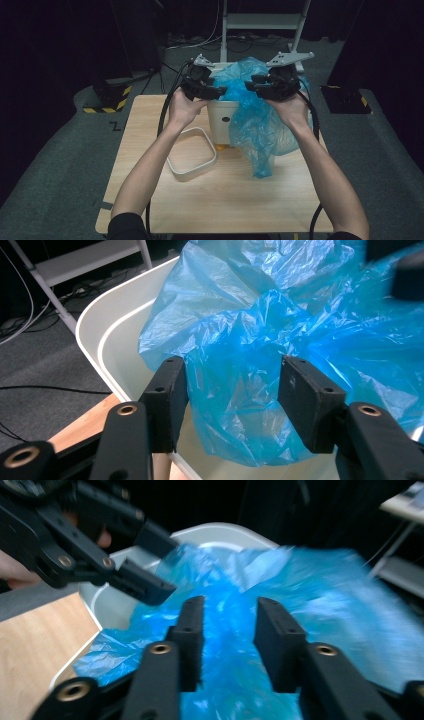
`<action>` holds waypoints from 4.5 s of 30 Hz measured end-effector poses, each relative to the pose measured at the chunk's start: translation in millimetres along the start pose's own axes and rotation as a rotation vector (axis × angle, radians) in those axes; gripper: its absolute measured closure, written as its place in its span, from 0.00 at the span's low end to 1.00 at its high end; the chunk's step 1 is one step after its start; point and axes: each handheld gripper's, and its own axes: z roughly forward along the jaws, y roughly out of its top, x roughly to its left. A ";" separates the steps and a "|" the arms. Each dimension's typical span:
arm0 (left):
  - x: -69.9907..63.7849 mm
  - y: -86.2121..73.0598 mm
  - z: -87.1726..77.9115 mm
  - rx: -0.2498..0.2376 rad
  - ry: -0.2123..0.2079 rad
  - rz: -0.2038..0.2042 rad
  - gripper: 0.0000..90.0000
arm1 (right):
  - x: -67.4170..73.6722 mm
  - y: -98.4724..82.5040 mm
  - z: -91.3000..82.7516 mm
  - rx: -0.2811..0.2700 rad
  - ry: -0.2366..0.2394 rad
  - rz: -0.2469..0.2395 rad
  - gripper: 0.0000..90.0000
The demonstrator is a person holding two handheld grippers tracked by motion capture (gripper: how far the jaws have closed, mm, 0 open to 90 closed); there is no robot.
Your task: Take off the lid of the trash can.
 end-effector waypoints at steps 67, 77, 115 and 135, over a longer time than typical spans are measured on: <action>-27.9 3.8 -31.8 -0.110 -0.091 0.001 0.38 | -28.9 -12.0 0.1 0.055 -0.095 0.050 0.80; -45.4 7.2 -23.4 -0.114 -0.172 0.024 0.35 | -15.1 -9.5 17.2 0.111 -0.088 -0.014 1.00; 0.3 2.9 -25.7 -0.133 -0.101 0.045 1.00 | -15.9 -13.3 -31.0 -0.017 -0.065 -0.029 0.63; 10.9 -16.0 -41.9 -0.173 -0.224 -0.097 0.40 | -3.8 -17.6 3.4 0.058 0.050 -0.079 1.00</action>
